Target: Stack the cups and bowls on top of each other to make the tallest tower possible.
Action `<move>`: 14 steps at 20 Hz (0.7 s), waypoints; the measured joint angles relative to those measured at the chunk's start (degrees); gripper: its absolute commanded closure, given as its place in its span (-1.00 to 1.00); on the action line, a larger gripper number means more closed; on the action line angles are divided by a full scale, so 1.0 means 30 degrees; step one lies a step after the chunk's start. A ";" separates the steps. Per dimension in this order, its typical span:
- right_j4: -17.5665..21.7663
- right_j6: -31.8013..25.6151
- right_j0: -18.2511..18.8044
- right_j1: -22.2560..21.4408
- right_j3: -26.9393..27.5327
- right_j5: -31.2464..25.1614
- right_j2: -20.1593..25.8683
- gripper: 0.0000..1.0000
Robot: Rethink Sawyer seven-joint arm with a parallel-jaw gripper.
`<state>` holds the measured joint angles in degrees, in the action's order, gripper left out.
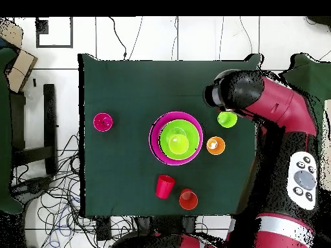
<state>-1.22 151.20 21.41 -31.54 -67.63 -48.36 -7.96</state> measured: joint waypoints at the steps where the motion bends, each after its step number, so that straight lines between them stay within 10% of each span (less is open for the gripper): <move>1: 0.0087 0.0000 0.0037 0.0127 0.0152 0.0002 0.0089 -1.00; 14: 0.0553 0.0000 0.0093 0.0944 0.0920 0.0000 0.0860 -1.00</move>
<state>0.44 151.20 21.69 -28.71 -64.87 -48.36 -5.38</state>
